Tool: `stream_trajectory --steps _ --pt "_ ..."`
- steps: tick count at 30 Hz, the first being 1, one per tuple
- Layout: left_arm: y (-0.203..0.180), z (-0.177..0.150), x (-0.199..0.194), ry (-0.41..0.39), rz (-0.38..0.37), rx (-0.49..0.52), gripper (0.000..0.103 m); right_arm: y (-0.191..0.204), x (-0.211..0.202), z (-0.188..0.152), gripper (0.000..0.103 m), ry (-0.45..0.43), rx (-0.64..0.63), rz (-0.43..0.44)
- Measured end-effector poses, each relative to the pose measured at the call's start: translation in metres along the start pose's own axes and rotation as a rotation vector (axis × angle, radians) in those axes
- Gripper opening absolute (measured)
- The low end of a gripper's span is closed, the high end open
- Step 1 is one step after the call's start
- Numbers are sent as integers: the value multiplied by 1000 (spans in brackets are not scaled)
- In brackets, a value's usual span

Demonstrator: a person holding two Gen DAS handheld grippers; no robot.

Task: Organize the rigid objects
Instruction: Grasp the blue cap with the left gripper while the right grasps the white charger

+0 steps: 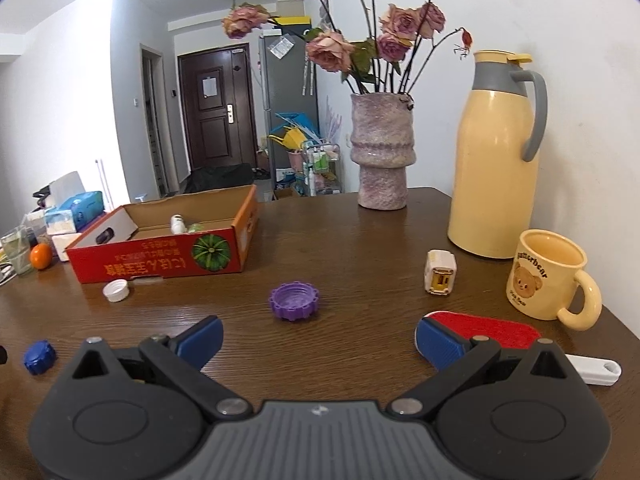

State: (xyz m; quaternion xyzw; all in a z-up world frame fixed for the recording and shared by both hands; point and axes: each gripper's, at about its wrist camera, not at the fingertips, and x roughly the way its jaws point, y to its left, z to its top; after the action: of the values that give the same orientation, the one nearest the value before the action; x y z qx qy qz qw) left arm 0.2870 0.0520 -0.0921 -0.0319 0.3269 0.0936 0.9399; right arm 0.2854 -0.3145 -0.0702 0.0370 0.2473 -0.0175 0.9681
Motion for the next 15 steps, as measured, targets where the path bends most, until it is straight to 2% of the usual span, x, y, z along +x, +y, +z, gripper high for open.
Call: stream_trajectory --steps 15 --pt "-7 2 60 80 42 -7 103 -37 33 7 103 -25 0 -65"
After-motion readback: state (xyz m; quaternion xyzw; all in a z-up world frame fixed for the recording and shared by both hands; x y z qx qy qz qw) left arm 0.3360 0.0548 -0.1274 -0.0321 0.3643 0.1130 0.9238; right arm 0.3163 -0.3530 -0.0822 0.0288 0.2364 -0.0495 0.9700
